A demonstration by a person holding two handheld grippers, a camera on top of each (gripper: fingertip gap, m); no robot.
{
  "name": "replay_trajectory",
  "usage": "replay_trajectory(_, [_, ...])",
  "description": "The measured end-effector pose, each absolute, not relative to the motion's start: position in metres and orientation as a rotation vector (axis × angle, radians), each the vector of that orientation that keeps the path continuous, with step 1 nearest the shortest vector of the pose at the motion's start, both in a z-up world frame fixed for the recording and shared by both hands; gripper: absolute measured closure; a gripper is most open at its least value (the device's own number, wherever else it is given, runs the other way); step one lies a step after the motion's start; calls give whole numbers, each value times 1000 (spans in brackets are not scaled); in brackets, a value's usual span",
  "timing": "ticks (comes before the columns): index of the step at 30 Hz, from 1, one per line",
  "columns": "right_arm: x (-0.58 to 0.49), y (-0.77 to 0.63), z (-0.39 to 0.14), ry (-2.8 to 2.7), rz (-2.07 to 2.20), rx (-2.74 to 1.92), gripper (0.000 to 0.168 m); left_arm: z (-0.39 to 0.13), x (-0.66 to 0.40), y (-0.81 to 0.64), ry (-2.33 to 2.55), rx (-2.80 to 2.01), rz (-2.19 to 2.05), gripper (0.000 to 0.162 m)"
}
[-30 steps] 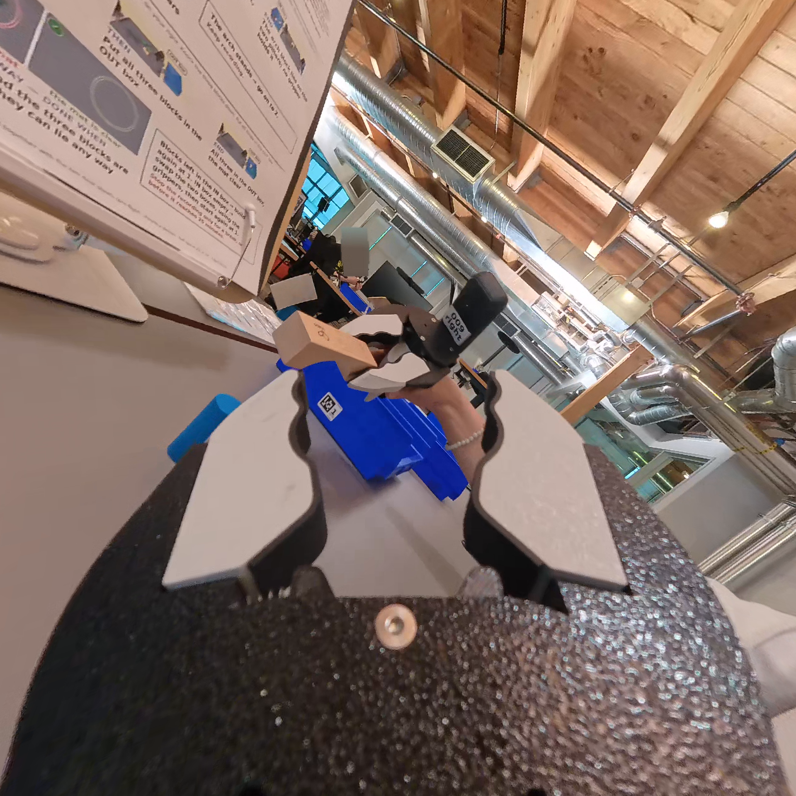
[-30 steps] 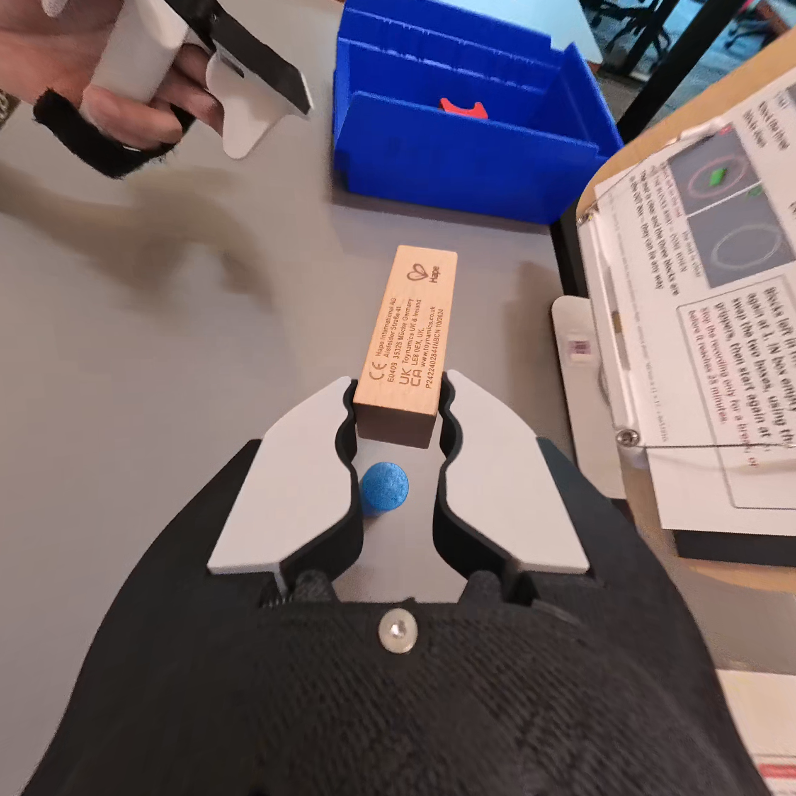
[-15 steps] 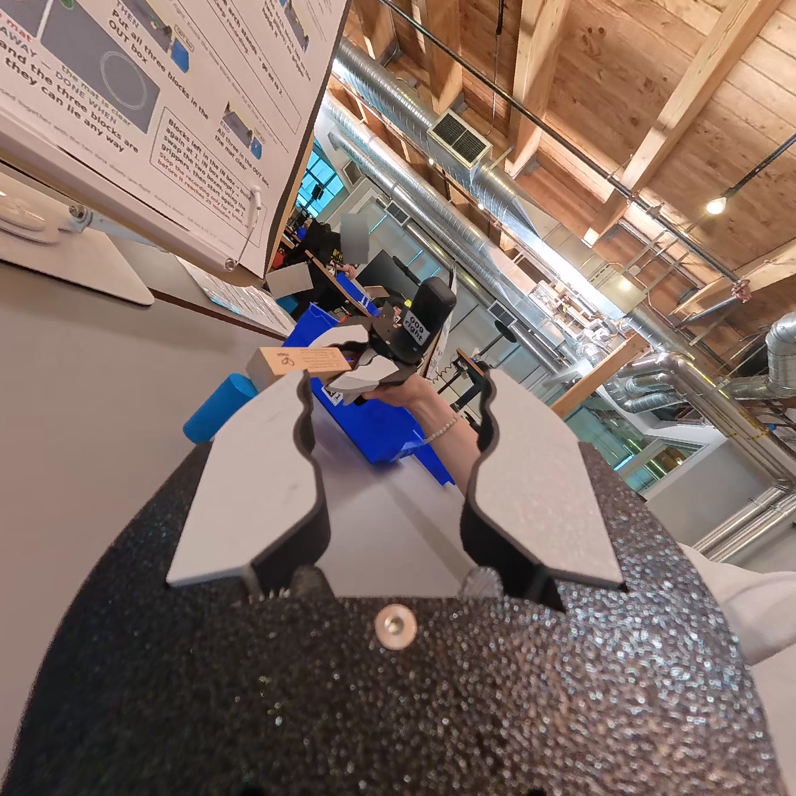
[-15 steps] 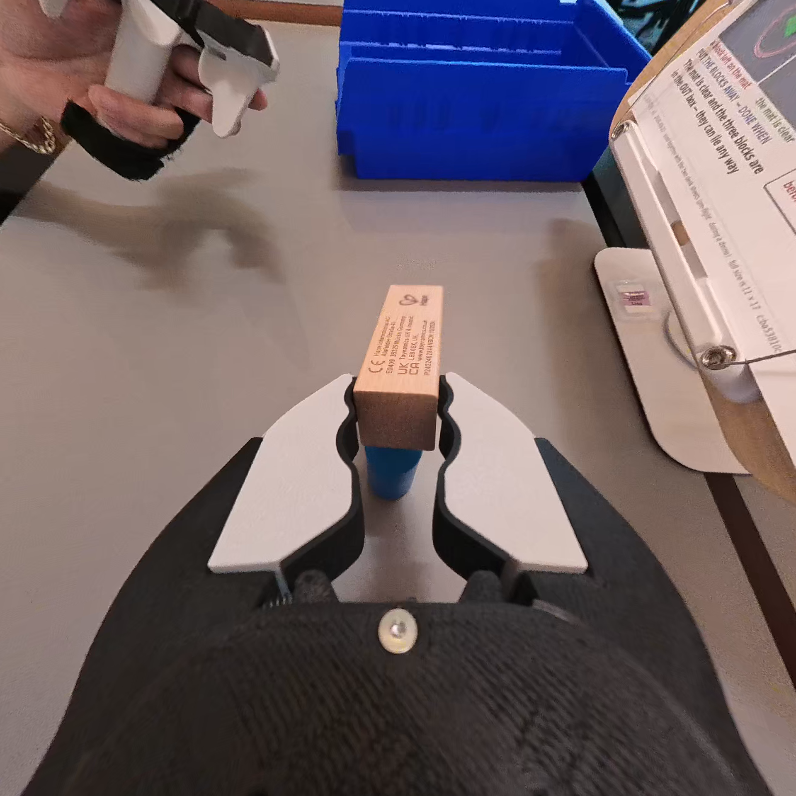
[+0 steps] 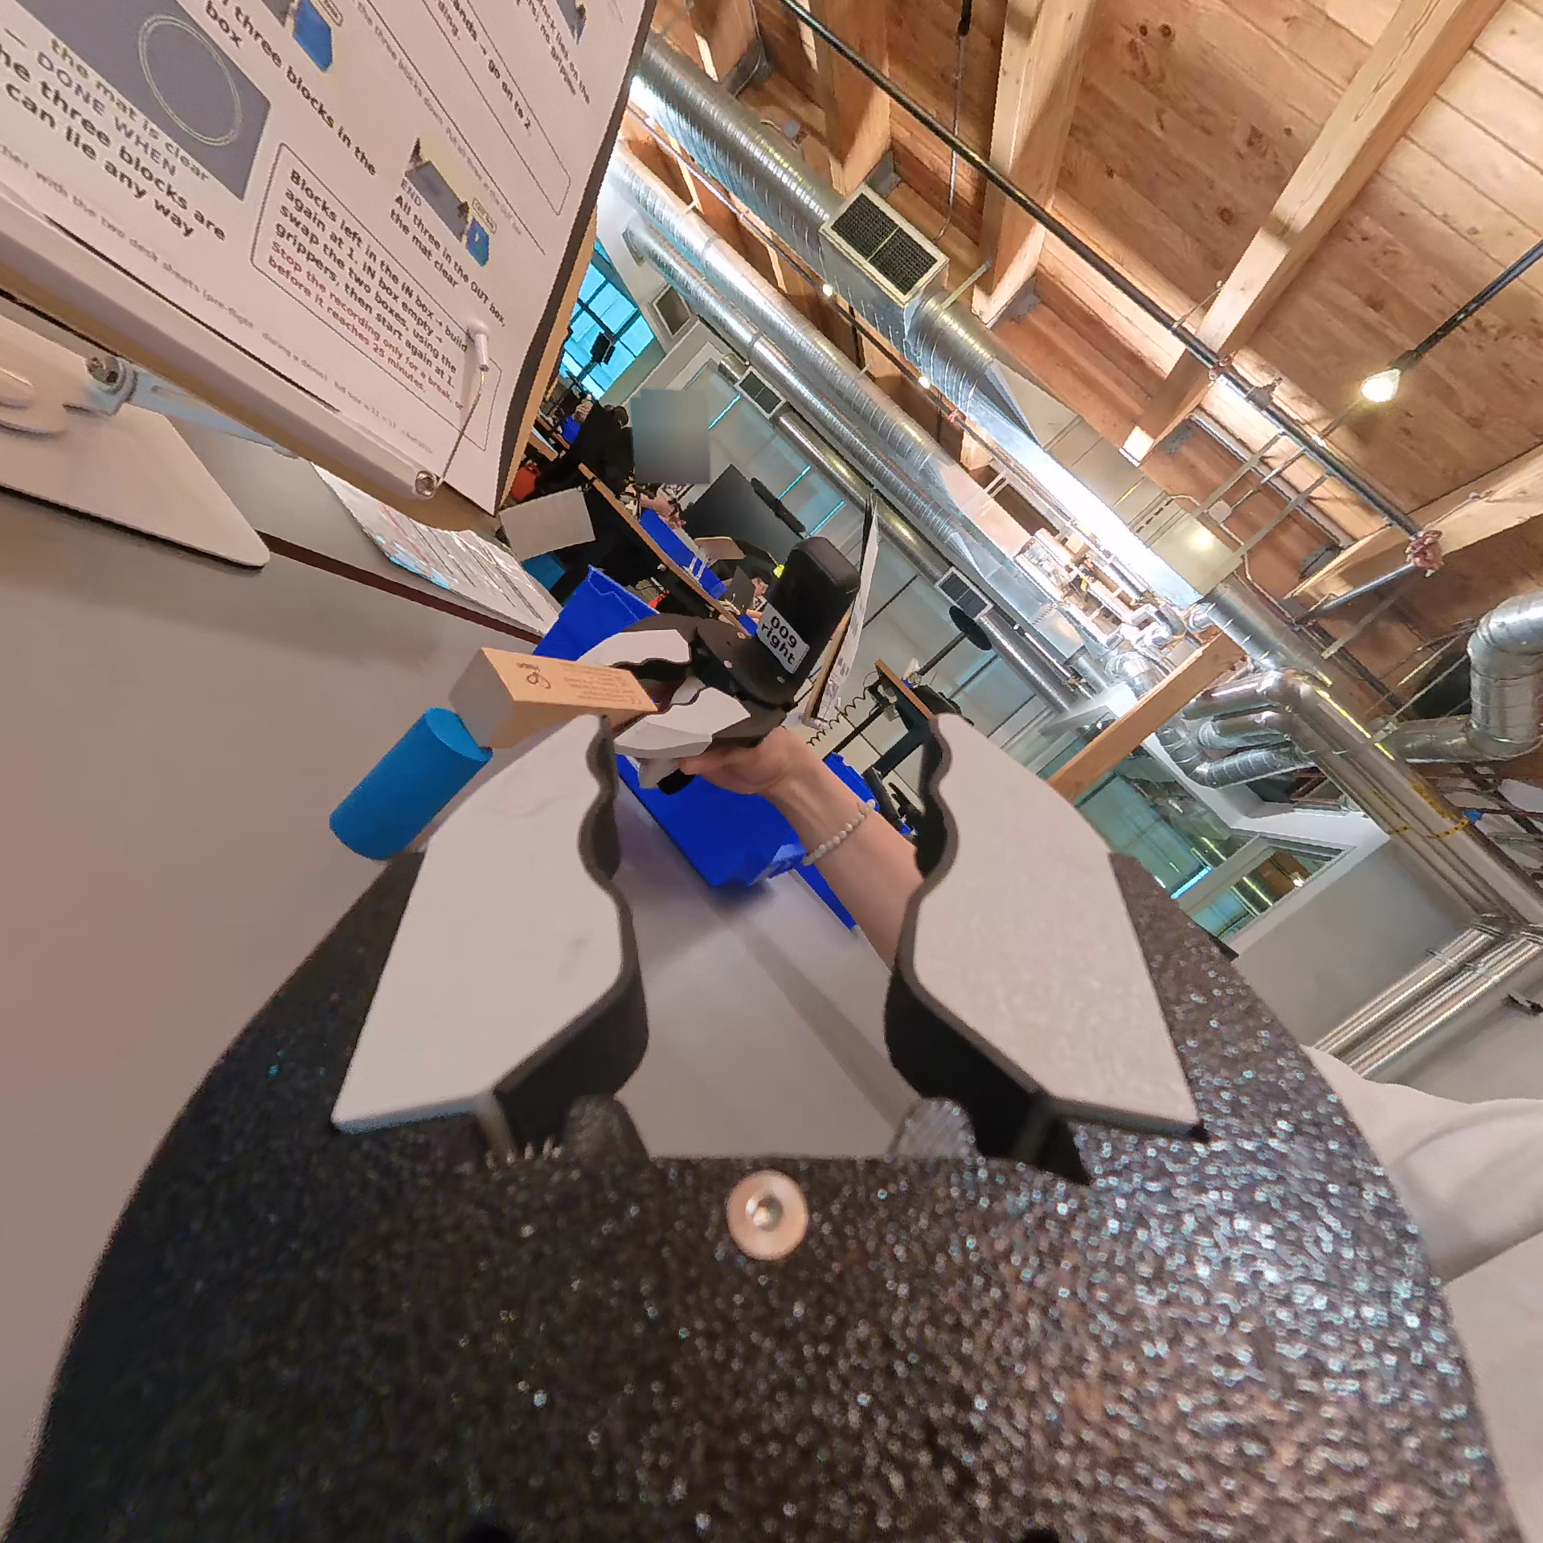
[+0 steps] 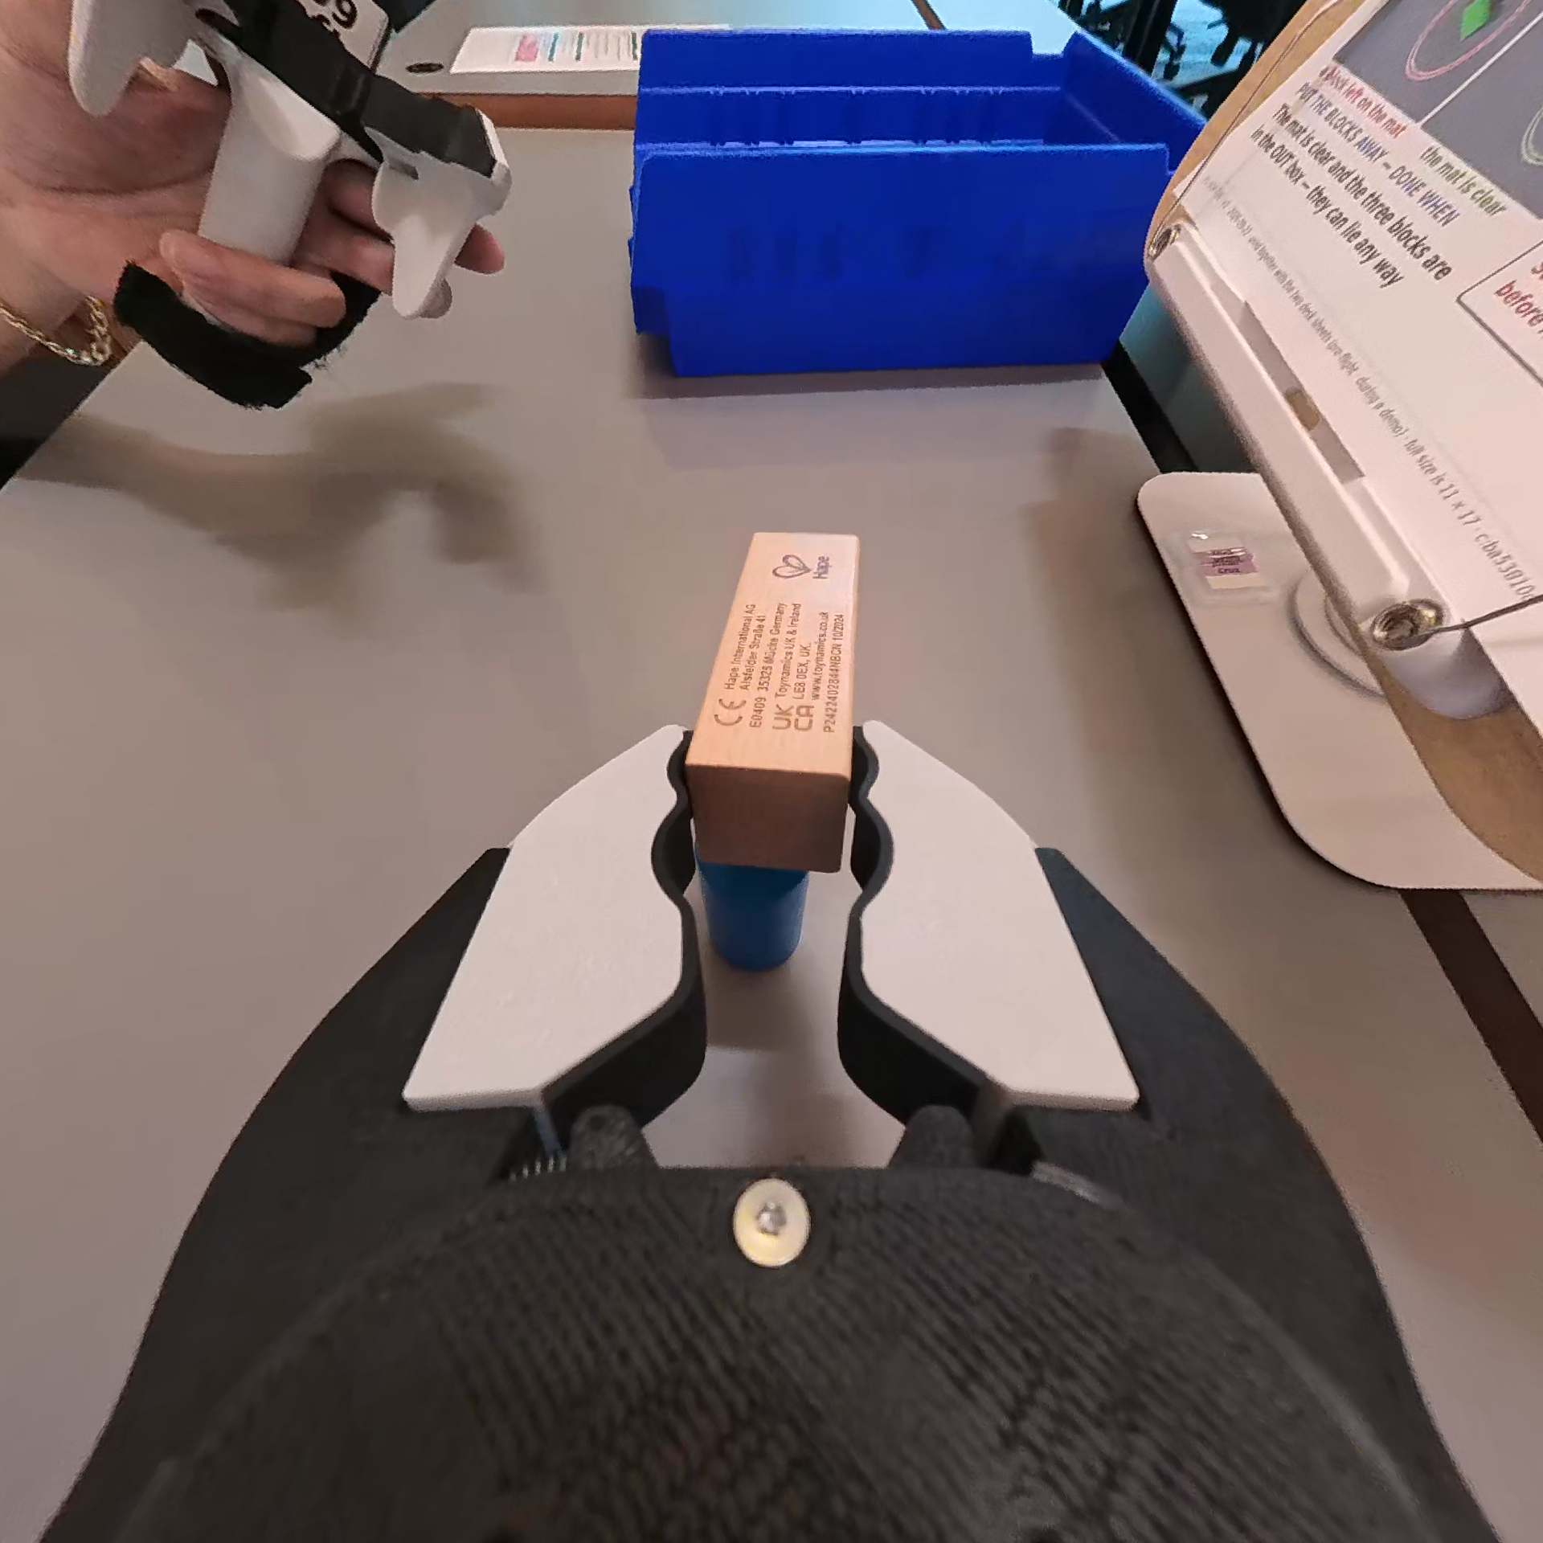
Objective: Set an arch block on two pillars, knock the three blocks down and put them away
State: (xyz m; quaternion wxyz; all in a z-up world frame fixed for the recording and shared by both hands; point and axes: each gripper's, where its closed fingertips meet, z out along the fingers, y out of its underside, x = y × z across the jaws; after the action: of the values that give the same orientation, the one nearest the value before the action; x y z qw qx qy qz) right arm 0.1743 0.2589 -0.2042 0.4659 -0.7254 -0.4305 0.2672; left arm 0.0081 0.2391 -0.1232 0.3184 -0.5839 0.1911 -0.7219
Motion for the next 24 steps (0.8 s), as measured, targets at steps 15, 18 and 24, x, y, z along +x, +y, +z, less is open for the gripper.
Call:
replay_trajectory(15, [176,260,-224,-1114,584,-1877,134,-125,19,226,539,-1543,-1922,95])
replay_trajectory(18, [176,261,-225,-1108,575,-1886,133,-125,19,224,547,-1541,-1926,95])
replay_trajectory(24, [178,258,-225,-1111,570,-1929,120,-123,20,221,562,-1534,-1936,94])
